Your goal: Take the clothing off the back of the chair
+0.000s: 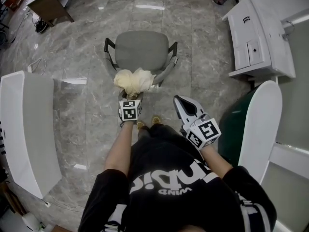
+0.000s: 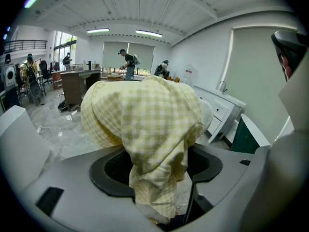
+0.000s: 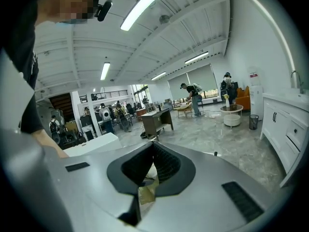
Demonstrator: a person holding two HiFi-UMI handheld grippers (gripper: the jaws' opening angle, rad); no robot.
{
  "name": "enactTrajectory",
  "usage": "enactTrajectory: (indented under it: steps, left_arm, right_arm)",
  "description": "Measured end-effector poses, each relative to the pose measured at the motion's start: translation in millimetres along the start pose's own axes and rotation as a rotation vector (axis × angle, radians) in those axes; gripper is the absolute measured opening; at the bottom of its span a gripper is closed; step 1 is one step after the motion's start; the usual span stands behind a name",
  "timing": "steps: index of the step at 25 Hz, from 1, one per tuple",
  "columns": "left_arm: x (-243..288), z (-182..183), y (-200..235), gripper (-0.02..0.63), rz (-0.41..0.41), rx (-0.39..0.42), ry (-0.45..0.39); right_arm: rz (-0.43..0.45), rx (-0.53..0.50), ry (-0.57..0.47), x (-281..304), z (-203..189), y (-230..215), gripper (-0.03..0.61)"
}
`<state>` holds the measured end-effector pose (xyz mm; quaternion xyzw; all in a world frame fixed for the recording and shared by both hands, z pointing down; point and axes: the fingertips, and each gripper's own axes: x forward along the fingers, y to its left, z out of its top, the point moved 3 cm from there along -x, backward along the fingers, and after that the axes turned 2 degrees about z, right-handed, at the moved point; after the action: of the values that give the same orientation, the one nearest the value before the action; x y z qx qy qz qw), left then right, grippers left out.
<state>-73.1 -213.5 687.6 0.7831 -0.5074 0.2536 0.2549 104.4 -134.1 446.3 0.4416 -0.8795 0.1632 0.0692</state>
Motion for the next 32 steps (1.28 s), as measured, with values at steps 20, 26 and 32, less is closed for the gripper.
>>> enactTrajectory:
  steps: [20, 26, 32]
  left_arm:
    - [-26, 17, -4, 0.094, 0.023, 0.056, -0.084]
    - [-51, 38, -9, 0.092, 0.034, 0.076, -0.150]
    - [-70, 53, -18, 0.091, 0.037, 0.087, -0.210]
  right_arm:
    - [0.017, 0.000, -0.003, 0, 1, 3, 0.014]
    - [0.025, 0.011, -0.009, 1, 0, 7, 0.014]
    - [0.028, 0.012, -0.024, -1, 0, 8, 0.014]
